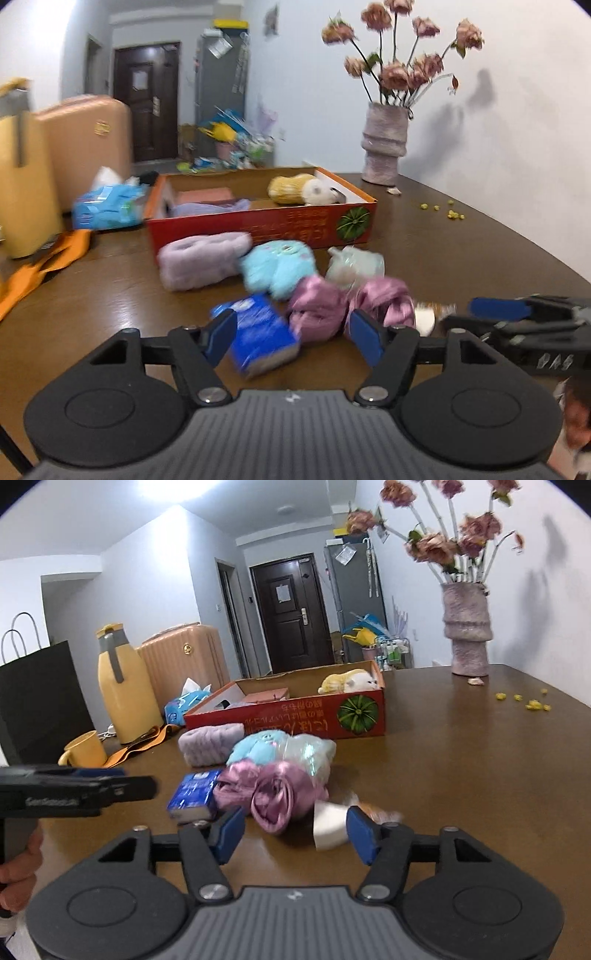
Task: Organize soft objects
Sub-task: 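Close both tools on the pink satin scrunchie, then lift the scrunchie with both tools and lower it into the box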
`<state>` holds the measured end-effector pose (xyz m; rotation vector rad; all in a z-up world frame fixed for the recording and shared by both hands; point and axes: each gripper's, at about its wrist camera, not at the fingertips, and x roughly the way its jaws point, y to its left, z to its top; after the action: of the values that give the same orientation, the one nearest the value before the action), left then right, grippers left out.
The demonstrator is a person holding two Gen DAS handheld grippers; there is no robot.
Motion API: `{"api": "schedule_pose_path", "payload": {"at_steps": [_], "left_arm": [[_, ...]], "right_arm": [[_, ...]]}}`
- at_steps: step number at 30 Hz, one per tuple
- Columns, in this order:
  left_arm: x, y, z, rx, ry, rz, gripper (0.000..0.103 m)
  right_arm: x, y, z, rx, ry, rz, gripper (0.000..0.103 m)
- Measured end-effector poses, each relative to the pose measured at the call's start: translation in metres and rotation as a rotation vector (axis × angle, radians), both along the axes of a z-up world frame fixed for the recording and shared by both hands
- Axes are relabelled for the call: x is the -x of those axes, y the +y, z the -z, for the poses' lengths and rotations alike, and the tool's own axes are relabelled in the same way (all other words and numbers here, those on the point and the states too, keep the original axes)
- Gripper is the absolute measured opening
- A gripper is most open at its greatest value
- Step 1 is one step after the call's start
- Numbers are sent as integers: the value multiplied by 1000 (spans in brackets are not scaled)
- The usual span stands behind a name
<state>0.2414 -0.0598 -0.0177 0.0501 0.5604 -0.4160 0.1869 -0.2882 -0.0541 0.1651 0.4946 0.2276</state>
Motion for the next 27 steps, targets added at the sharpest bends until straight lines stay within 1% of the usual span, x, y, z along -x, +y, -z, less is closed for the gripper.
{"api": "schedule_pose_path", "payload": {"at_steps": [1,3,6,7,8,9,10,11,13,14,16,18,20,22,24,27], "left_arm": [[-14,-6,2,3,21,11,70],[-42,-15,9,9,71,30,70],[-73,-23,19,16,142,42,70],[-81,-24,23,28,168,60,62],[-86,-26,26,35,191,68,55],[-90,-26,31,39,216,82,44],[-93,-26,34,47,237,90,37],[-94,-25,36,60,251,96,35],[-93,-24,36,67,245,104,27],[-92,-24,34,66,240,104,26],[-87,-24,28,74,233,103,23],[-74,-22,16,78,202,109,22],[-55,-17,3,90,166,111,22],[-33,-9,-4,105,144,112,22],[-8,1,-6,125,147,105,22],[30,14,4,131,166,80,21]], "right_arm": [[-12,1,3,-2,3,-7,57],[-34,2,8,-8,21,-22,53],[-58,0,17,-27,53,-30,51],[-66,-1,20,-38,68,-29,50],[-72,-3,23,-53,80,-32,44],[-75,-5,26,-68,89,-40,38],[-79,-6,29,-89,100,-47,37],[-82,-8,31,-102,109,-51,35],[-85,-8,33,-108,119,-60,22],[-86,-7,33,-108,121,-58,8],[-81,-4,27,-103,108,-55,7],[-71,0,17,-103,82,-79,6],[-55,5,6,-94,48,-98,6],[-36,9,-1,-83,39,-117,6],[-17,13,-3,-89,52,-136,6],[15,23,2,-82,83,-176,6]]}}
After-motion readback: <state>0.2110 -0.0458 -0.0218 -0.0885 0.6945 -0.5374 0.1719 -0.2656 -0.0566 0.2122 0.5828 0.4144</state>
